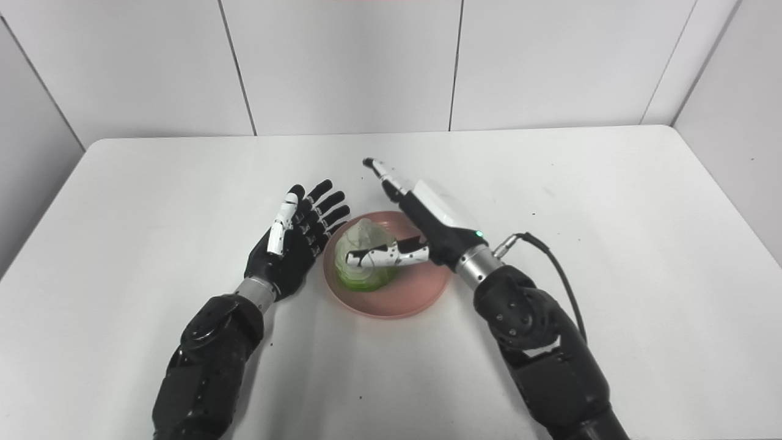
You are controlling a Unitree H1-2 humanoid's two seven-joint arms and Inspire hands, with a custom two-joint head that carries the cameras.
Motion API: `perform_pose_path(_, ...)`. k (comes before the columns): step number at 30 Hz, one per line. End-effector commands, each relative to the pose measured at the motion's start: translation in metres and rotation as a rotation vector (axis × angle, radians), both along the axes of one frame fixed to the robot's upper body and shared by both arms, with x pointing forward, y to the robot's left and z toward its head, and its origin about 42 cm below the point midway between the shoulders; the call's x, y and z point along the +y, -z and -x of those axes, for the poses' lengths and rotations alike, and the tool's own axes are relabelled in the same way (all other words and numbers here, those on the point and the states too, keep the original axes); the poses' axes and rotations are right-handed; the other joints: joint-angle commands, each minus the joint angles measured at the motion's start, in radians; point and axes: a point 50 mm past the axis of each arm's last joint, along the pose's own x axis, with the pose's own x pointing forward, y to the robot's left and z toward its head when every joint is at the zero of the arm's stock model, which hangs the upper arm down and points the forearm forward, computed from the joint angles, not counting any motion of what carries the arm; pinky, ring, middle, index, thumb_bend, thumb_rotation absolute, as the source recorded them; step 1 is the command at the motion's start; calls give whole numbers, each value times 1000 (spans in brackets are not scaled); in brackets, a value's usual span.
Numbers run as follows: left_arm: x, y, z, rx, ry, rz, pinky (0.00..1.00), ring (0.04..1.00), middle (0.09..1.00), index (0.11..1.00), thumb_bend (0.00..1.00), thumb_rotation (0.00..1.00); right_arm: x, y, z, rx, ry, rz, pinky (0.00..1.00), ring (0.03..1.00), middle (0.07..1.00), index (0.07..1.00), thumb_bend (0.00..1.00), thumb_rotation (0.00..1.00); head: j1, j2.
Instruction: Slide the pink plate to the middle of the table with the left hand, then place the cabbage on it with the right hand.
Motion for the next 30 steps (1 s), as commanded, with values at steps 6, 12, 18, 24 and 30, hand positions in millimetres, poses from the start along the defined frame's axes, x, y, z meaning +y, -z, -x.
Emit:
perform_pose_path(6, 3, -1, 0, 3, -13, -5, 900, 917, 926, 922, 457, 1000, -7, -21, 5, -127, 95, -234, 854, 981, 1000, 1000, 1000, 650, -1, -4)
perform_pose_path(12, 7, -6, 4, -56, -82, -44, 936, 927, 941, 936, 450, 1000, -17, -7, 9, -83, 222, -377, 954, 998, 1000, 1000, 957, 967, -4, -6)
perform_pose_path(18, 11, -16, 12, -164, -147, -120, 996, 986, 994, 993, 438, 1000, -29, 12, 14, -5, 283, -537, 993, 1000, 1000, 1000, 899, 1000, -4, -5)
perform_pose_path(24, 18, -18, 21, -243, -200, -214, 1000, 1000, 1000, 1000, 449, 1000, -35, 36, 19, 86, 365, -628, 1000, 1000, 1000, 1000, 794, 1000, -10, -6)
perform_pose_path(30, 26, -14, 26, -270, -224, -251, 1000, 1000, 1000, 1000, 454, 1000, -34, 46, 20, 129, 396, -680, 1000, 1000, 1000, 1000, 493, 1000, -14, -7)
